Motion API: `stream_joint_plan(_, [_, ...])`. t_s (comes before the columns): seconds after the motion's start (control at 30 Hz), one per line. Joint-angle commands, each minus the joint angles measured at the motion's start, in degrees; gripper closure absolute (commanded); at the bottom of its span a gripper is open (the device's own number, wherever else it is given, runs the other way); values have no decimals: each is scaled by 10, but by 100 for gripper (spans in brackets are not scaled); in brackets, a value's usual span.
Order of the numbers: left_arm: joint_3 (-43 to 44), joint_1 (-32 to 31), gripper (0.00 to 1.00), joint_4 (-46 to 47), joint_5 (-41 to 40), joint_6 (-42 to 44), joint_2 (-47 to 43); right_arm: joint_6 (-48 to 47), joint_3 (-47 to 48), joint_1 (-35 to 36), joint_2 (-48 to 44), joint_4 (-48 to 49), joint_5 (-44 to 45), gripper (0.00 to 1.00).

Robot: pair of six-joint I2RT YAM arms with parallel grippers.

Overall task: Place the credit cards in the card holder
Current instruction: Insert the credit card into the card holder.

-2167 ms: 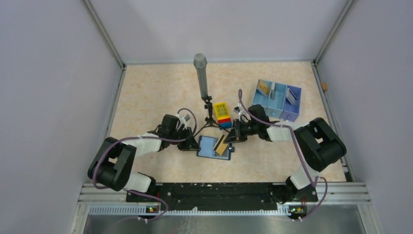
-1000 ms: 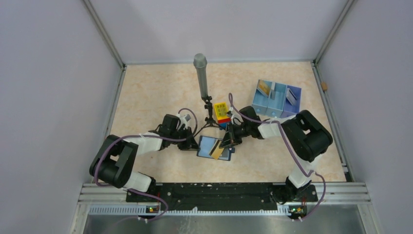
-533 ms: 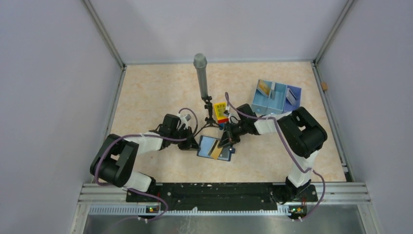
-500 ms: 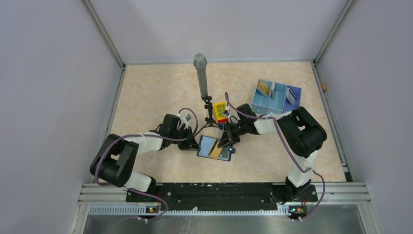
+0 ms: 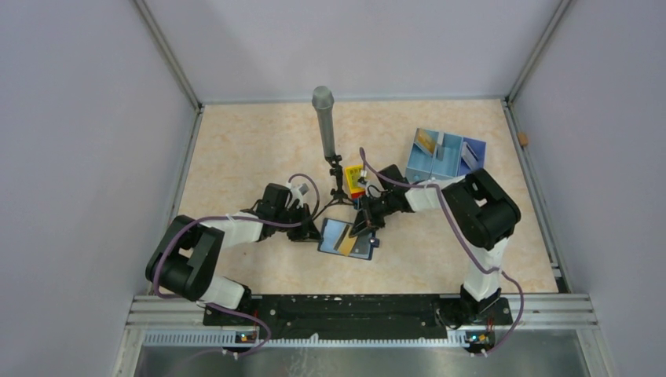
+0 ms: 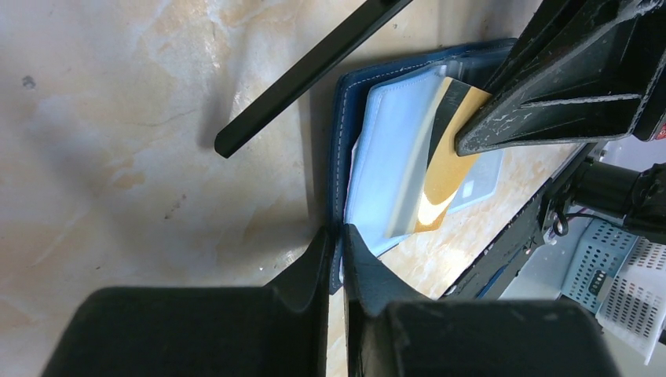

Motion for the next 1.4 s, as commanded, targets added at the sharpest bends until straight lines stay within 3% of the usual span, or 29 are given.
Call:
stream_joint_plan(0.0, [15,-9,91,33,20,5,1,-22,1,13,45,-61,108,100])
stream_joint_plan(0.37, [14,-14,91,35,25,4,-2,-11,24,27,72,-63,115,100])
stream_joint_plan(0.5, [13,-14,93,31,19,2,-5,-2,24,28,54,-58,129,88])
stream_joint_plan(0.6, [9,-14,100,31,8,-5,-4,-2,30,28,27,-72,147,79])
stream_joint_plan(0.77, [-8,-14,100,67,26,-27,8,-9,39,28,-21,-109,195,64])
stream_joint_plan(0.97, [-16,-14,100,78,25,-33,4,-8,36,28,-69,-147,247,55])
stream_joint_plan(1.03, [-17,-14,100,77,21,-33,1,-5,31,28,-88,-156,267,47])
stream_joint_plan(1.37, [-18,-14,100,76,21,-32,-2,27,-4,28,-154,-143,297,47])
